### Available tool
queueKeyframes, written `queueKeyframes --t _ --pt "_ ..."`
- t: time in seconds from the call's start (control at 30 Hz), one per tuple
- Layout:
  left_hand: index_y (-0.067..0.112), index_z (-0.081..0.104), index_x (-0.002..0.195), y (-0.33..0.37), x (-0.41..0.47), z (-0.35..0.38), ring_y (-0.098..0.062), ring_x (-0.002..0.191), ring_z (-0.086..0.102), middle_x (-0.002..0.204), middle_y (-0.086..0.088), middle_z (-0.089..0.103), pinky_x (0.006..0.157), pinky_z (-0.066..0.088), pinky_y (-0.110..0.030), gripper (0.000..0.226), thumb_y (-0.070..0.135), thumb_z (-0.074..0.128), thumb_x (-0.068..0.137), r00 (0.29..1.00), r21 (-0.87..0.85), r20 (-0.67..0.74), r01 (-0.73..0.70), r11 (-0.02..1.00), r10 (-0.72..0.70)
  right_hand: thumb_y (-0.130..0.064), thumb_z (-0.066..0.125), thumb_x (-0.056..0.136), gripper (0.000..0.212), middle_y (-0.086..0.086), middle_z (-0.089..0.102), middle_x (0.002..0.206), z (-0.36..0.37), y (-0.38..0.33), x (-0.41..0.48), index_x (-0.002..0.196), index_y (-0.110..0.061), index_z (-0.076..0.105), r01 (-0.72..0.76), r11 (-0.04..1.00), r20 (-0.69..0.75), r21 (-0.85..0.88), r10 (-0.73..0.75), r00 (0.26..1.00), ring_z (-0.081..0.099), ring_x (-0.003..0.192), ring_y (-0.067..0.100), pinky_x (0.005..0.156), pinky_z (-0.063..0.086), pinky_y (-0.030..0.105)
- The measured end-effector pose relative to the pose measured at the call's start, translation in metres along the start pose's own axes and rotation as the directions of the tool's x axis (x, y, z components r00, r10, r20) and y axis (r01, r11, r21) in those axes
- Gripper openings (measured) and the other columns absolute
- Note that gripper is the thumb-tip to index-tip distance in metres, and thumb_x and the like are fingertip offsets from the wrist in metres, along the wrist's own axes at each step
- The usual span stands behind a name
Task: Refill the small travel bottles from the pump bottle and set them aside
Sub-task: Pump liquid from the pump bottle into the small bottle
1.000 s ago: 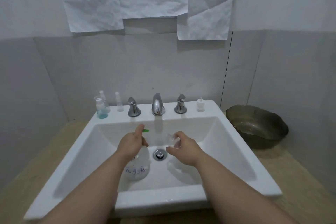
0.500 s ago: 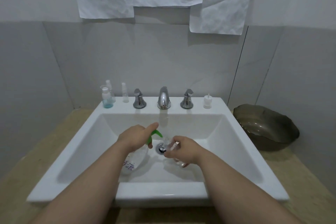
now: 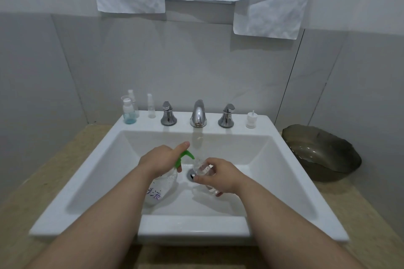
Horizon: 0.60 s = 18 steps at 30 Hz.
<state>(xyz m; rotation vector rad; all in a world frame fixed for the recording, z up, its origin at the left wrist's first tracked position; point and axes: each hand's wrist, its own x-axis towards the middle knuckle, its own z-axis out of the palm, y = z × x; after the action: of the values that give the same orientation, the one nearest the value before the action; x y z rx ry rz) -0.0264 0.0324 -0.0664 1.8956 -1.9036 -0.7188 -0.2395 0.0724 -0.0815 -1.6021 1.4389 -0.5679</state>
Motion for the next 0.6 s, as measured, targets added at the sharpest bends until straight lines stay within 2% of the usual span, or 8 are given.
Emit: queueKeyframes --t 0.2,0.3,0.37,0.5,0.6 --pt "0.021 0.079 0.064 0.0016 0.0001 0.0018 -0.018 0.072 0.063 0.083 0.002 0.073 0.083 0.053 -0.036 0.087 0.089 0.029 0.086 1.0 0.018 0.013 0.003 1.0 -0.003 -0.033 0.086 0.083 0.038 -0.002 0.065 0.093 0.0005 -0.0006 0.0024 0.113 -0.025 0.065 0.017 1.0 0.0 0.015 -0.017 1.0 0.067 0.073 0.014 0.064 0.062 0.033" --pt "0.023 0.079 0.074 -0.002 0.0022 0.0036 -0.018 0.083 0.067 0.089 0.005 0.075 0.09 0.055 -0.04 0.089 0.095 0.027 0.077 1.0 0.003 0.016 0.014 1.0 -0.014 -0.018 0.087 0.08 0.046 -0.001 0.063 0.103 -0.0006 0.0017 0.0044 0.12 -0.02 0.066 0.013 1.0 0.013 0.003 -0.013 1.0 0.067 0.077 0.016 0.071 0.064 0.034" --pt "0.024 0.08 0.073 -0.0036 0.0015 0.0034 -0.018 0.088 0.066 0.093 0.004 0.073 0.094 0.054 -0.041 0.091 0.098 0.026 0.074 1.0 -0.007 0.007 0.025 1.0 -0.025 -0.007 0.084 0.078 0.05 -0.002 0.062 0.106 -0.0027 0.0024 0.0045 0.124 -0.017 0.067 0.008 1.0 0.016 0.002 -0.008 1.0 0.066 0.078 0.015 0.072 0.064 0.032" --pt "0.027 0.081 0.066 -0.0008 -0.0044 0.0012 -0.017 0.092 0.064 0.097 0.005 0.069 0.097 0.051 -0.043 0.096 0.101 0.02 0.071 0.999 -0.013 0.039 0.027 1.0 -0.026 0.006 0.081 0.075 0.054 0.003 0.065 0.101 -0.0058 0.0029 0.004 0.122 -0.016 0.068 -0.004 1.0 0.03 0.021 0.003 1.0 0.065 0.072 0.018 0.07 0.061 0.027" --pt "0.028 0.081 0.065 0.0 -0.0064 -0.0004 -0.017 0.092 0.063 0.101 0.005 0.068 0.098 0.05 -0.044 0.095 0.099 0.019 0.072 0.999 0.003 0.044 0.015 1.0 -0.015 0.008 0.081 0.073 0.055 0.002 0.068 0.094 -0.0066 0.005 0.0061 0.121 -0.015 0.068 -0.017 0.998 0.035 0.054 0.015 0.999 0.067 0.072 0.018 0.075 0.063 0.03"
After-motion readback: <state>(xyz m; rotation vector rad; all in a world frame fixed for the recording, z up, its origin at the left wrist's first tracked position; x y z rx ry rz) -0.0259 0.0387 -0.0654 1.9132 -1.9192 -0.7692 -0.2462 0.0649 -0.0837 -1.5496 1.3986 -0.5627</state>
